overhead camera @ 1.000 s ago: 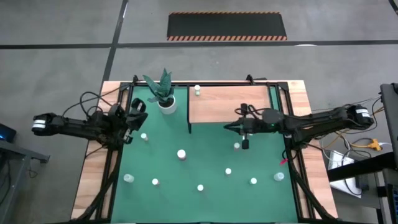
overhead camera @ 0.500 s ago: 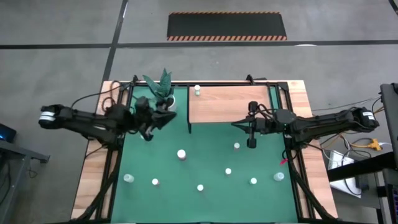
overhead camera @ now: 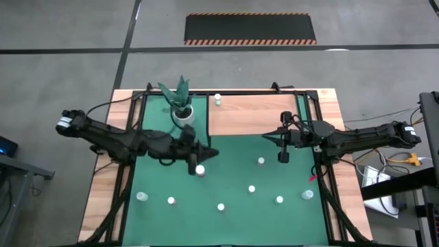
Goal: Pick and place medicine bottles onto shelf by color
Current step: Put the pink pill bottle on the shelf
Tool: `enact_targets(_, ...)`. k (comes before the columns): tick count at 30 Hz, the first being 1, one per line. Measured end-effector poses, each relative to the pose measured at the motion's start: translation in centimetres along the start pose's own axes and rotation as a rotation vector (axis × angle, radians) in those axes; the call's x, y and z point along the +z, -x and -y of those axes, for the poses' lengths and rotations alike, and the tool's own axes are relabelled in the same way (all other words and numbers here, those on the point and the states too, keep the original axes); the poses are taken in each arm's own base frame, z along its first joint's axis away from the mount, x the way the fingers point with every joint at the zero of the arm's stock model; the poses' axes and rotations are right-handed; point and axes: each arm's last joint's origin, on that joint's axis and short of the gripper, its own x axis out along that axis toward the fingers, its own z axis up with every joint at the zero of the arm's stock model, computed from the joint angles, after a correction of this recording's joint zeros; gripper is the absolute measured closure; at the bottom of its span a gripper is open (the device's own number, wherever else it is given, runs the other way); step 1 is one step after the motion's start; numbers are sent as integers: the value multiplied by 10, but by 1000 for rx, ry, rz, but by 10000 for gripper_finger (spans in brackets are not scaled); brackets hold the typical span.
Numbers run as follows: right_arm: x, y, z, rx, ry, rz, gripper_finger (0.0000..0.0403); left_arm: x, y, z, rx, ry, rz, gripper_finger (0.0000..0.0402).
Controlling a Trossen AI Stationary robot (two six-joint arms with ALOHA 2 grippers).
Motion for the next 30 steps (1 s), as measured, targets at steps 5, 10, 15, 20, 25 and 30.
enact_targets(5, 2, 2, 1, 0, 0, -2, 394, -18, -8, -3, 301, 99, -250, 402)
enact_targets(10, 1, 2, 0, 3, 9, -9, 394, -46, -15, -21, 544, -3, -623, 402)
enact_targets(15, 0, 1, 0, 4, 15, -13, 394, -73, -35, -37, 531, -247, -809, 401)
enact_targets(20, -2, 1, -1, 12, 16, -33, 394, -90, -50, -50, 546, -252, -919, 387)
enact_targets(25, -2, 1, -1, 12, 15, -33, 394, -97, -56, -57, 563, -285, -953, 333)
enact_targets(30, -2, 1, -1, 14, 15, -37, 394, -96, -56, -59, 592, -395, -926, 258)
